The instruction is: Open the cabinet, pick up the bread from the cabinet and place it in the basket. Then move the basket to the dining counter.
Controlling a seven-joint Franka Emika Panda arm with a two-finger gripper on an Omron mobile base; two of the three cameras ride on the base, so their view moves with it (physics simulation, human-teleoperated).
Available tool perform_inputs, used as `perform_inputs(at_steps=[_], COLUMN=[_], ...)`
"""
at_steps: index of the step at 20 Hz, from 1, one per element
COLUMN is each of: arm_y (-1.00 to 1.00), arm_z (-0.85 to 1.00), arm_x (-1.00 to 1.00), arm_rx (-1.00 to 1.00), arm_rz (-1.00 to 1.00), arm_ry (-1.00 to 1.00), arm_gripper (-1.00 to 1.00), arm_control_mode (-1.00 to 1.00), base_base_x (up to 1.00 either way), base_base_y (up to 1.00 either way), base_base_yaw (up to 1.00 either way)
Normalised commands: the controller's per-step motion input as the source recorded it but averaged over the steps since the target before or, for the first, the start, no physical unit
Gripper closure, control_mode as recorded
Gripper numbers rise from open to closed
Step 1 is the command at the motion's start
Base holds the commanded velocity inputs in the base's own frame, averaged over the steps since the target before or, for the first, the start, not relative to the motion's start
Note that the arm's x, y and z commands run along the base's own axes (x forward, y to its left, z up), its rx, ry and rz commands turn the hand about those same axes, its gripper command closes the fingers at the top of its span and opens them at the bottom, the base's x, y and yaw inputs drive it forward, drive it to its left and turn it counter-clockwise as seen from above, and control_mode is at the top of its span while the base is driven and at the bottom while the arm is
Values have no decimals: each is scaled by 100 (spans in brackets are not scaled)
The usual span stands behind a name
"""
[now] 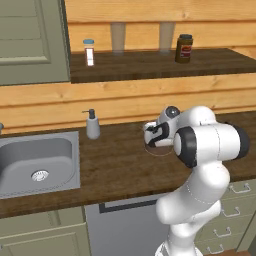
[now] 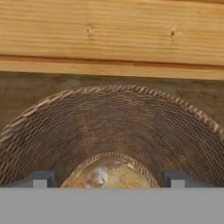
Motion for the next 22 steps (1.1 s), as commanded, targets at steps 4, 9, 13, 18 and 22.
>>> perform_inputs(at_steps=[4,9,13,18,22], arm_y=[0,0,0,0,0], arm_z=[0,0,0,16,86], arm_x=[0,0,-29,-38,-5], arm_rx=[0,0,0,0,0], arm_rz=[0,0,0,0,-4], arm_ry=[0,0,0,-1,-8], arm_gripper=[-100,-100,-100,-100,-100], arm_control_mode=[-100,-100,-100,-100,-100], base_base_x=[0,0,0,0,0], base_base_y=[0,0,0,0,0], base_base_yaw=[0,0,0,0,0])
